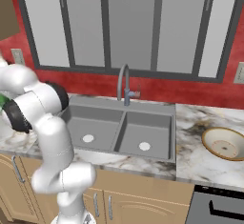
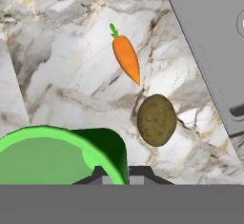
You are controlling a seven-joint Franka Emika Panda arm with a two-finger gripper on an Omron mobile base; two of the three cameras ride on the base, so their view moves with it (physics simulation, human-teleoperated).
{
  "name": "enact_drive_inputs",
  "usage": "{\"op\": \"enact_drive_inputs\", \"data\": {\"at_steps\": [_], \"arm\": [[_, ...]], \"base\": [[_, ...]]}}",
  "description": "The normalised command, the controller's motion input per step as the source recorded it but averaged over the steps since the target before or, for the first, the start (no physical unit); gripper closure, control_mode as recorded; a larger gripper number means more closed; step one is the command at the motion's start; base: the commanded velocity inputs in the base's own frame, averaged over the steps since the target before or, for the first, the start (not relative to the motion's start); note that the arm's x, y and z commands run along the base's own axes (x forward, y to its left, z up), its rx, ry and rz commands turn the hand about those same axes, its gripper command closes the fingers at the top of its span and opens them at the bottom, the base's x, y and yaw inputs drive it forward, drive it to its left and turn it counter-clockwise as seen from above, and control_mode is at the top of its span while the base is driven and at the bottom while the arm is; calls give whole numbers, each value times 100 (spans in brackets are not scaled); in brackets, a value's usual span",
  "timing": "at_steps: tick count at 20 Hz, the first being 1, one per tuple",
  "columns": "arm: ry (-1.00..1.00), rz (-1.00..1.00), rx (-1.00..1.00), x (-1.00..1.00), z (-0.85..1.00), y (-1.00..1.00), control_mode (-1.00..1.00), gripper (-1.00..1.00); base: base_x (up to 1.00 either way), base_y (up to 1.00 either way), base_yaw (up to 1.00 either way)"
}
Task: Remove the potato and carrot from the sink. Then move the bowl and cup from the counter to the sink for washing.
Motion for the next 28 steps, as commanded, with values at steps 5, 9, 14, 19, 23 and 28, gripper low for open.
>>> {"op": "enact_drive_inputs", "data": {"at_steps": [5, 9, 14, 19, 23, 28], "arm": [[0, -6, 7, -20, 27, -49, -100, 100], [0, -9, 3, -19, 18, -54, -100, 100], [0, -8, 2, -14, 12, -58, -100, 100], [0, -5, 0, -6, 8, -57, -100, 100], [2, -6, 2, -2, 3, -55, -100, 100], [6, -6, 0, 0, 0, -52, -100, 100]], "base": [[0, 0, 0], [0, 0, 0], [0, 0, 0], [0, 0, 0], [0, 0, 0], [0, 0, 0]]}}
